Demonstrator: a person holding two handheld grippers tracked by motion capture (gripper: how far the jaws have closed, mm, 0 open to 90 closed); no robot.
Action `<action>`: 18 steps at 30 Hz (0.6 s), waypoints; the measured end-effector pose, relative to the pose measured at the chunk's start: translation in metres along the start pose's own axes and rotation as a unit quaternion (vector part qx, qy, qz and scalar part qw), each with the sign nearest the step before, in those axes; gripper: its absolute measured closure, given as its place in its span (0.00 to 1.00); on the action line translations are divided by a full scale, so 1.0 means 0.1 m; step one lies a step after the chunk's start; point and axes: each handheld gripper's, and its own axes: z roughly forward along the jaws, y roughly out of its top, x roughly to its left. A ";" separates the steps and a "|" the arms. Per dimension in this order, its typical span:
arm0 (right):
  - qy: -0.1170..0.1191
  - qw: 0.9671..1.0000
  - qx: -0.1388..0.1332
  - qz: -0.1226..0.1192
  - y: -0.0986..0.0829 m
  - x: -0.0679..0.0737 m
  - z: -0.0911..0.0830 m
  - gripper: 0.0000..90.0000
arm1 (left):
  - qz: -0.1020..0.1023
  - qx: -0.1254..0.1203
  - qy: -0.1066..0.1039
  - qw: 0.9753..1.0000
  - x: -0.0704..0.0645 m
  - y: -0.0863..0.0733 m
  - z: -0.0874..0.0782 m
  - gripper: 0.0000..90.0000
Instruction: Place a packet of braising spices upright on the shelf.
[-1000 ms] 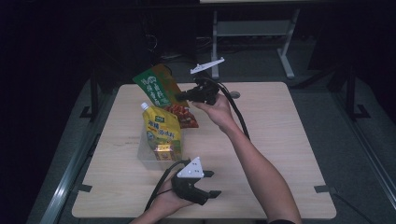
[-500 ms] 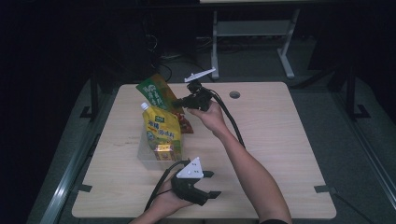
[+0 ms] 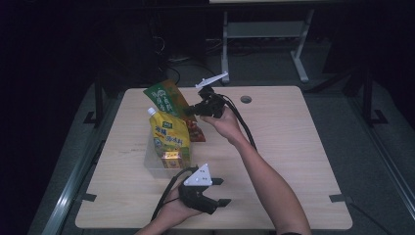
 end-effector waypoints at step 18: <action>-0.006 0.997 0.077 0.012 0.26 -0.04 0.20 0.77 | -0.004 -0.003 0.003 1.000 0.01 0.01 -0.02 0.36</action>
